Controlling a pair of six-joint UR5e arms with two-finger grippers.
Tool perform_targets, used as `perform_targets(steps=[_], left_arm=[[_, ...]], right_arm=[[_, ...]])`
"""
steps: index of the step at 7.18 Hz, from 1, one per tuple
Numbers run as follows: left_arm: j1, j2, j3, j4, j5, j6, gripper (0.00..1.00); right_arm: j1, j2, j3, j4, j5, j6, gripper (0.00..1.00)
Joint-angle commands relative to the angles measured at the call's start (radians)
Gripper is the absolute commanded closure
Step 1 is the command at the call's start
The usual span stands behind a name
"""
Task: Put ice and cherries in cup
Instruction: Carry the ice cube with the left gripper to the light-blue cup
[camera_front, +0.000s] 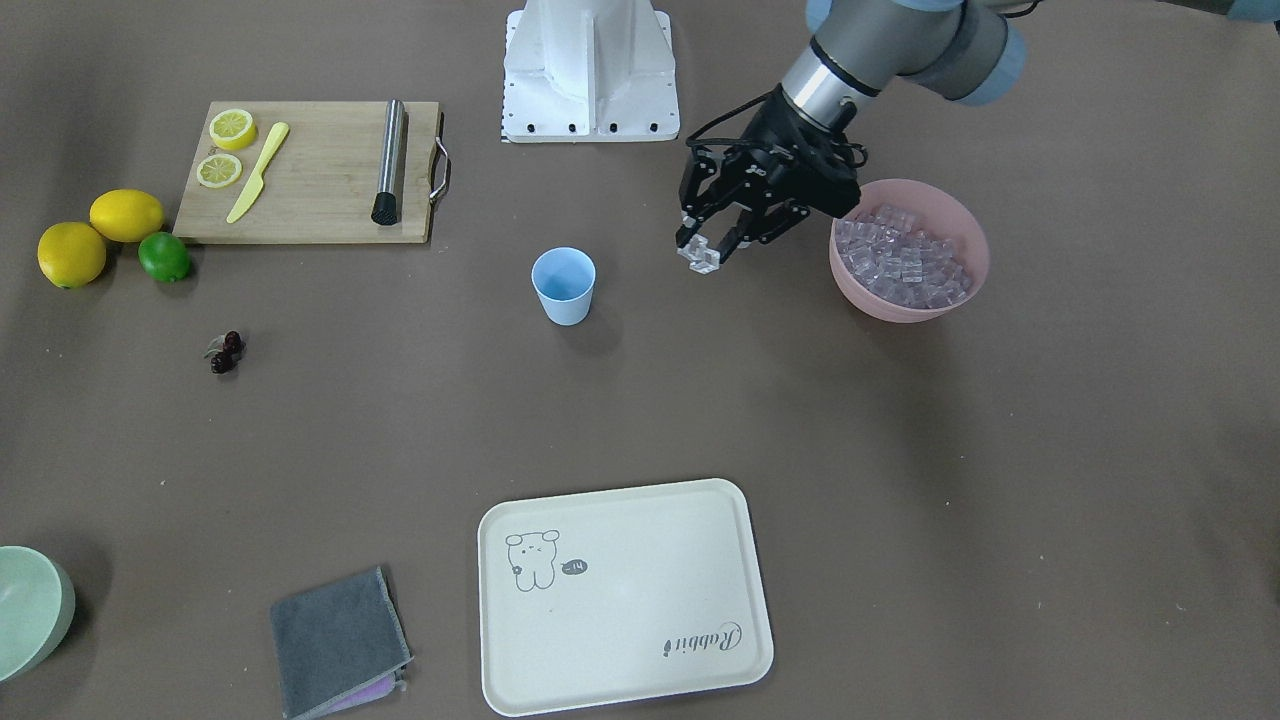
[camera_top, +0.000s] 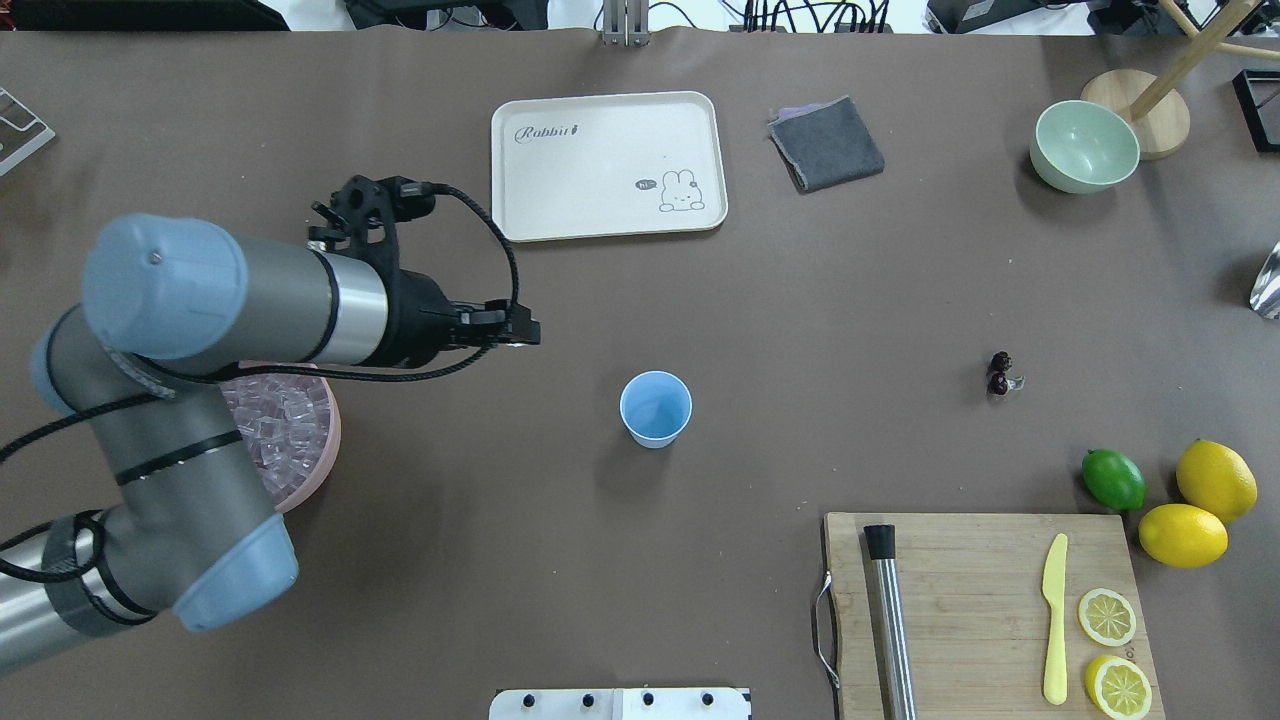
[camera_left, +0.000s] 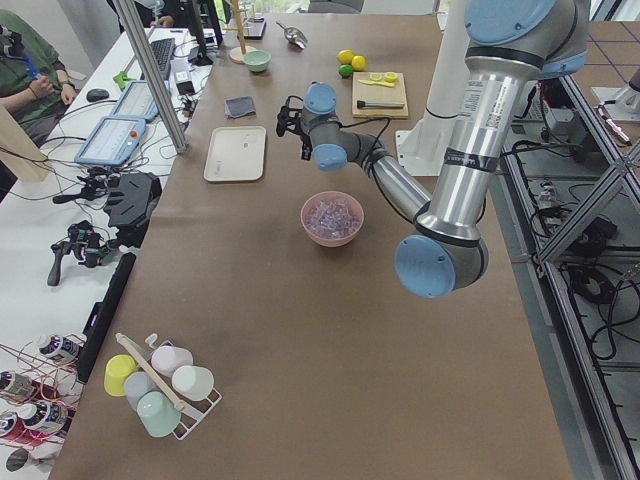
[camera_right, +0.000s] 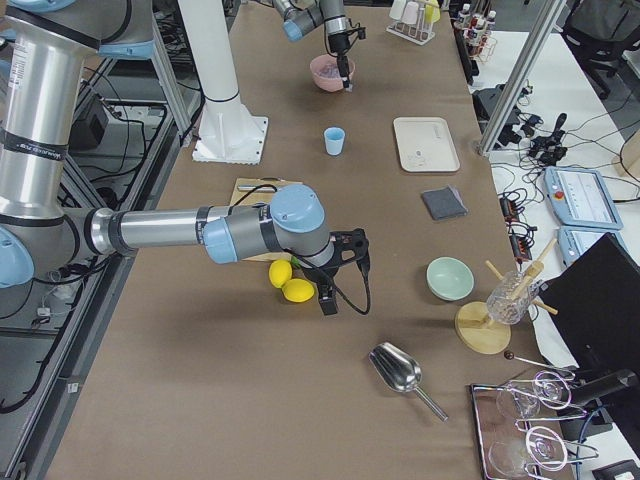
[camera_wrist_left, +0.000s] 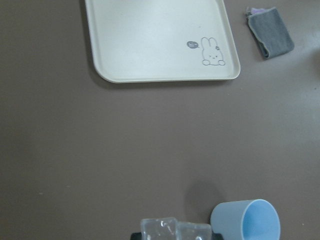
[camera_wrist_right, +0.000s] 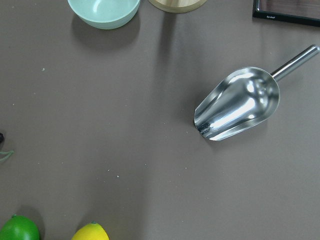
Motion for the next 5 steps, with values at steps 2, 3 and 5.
perform_targets(steps=[2,3,5], left_arm=[[0.163,-0.071,0.027,0.001,0.226,-0.064,0.88],[0.167,-0.088,0.041,0.001,0.248,-0.064,0.88],[0.215,-0.119,0.073,0.001,0.344,-0.064,0.88]], right_arm=[[0.0,-0.001,0.0,0.0,0.001,0.001,0.0],[0.0,-0.002,0.0,0.0,0.001,0.001,0.0],[0.0,-0.005,0.0,-0.002,0.012,0.001,0.0]])
